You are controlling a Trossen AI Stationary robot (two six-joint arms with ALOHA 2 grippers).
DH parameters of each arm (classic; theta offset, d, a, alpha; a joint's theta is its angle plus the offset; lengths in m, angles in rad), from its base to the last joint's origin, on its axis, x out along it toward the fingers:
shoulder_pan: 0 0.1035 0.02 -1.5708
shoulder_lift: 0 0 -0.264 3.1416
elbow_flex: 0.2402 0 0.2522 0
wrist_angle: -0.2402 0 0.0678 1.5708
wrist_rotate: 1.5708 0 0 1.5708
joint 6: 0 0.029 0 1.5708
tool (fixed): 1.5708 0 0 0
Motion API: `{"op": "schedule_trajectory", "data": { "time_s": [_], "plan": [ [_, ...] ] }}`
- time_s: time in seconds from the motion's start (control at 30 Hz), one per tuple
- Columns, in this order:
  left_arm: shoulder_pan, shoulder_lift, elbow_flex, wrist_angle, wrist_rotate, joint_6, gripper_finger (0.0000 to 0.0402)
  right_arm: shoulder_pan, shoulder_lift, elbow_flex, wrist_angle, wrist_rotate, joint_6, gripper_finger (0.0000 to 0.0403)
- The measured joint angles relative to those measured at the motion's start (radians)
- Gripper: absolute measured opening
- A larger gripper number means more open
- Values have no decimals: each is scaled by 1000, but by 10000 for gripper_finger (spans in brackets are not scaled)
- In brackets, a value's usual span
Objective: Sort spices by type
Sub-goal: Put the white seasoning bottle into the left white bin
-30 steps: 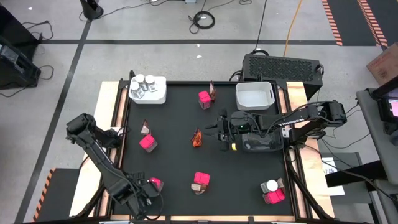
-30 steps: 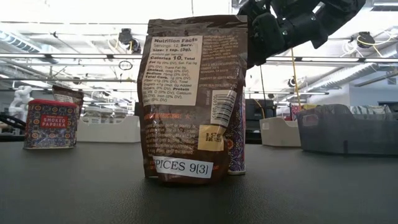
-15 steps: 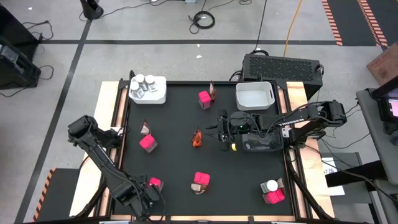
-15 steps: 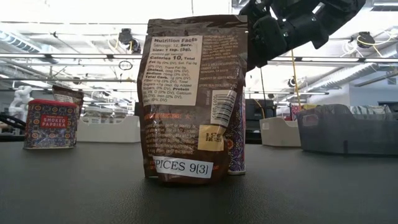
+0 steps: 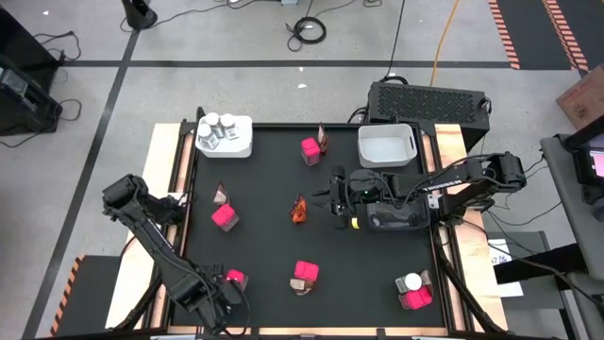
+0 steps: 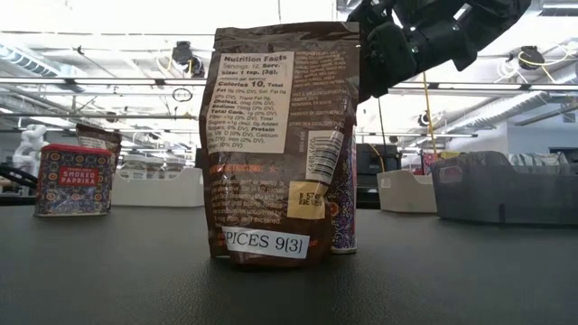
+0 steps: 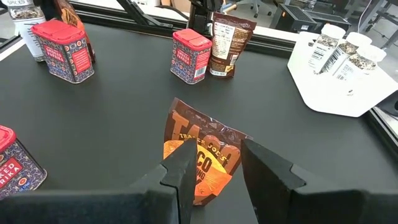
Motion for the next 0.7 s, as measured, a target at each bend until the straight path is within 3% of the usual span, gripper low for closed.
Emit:
{"op": "schedule_trajectory", "data": {
  "time_s": [0.3, 0.7],
  "plan": [
    [32, -75, 8, -31, -90, -1, 245, 0, 0, 0, 0, 0, 9, 120],
    [66, -79, 9, 43, -241, 53, 245, 0, 0, 0, 8, 0, 9, 120]
  ]
}}
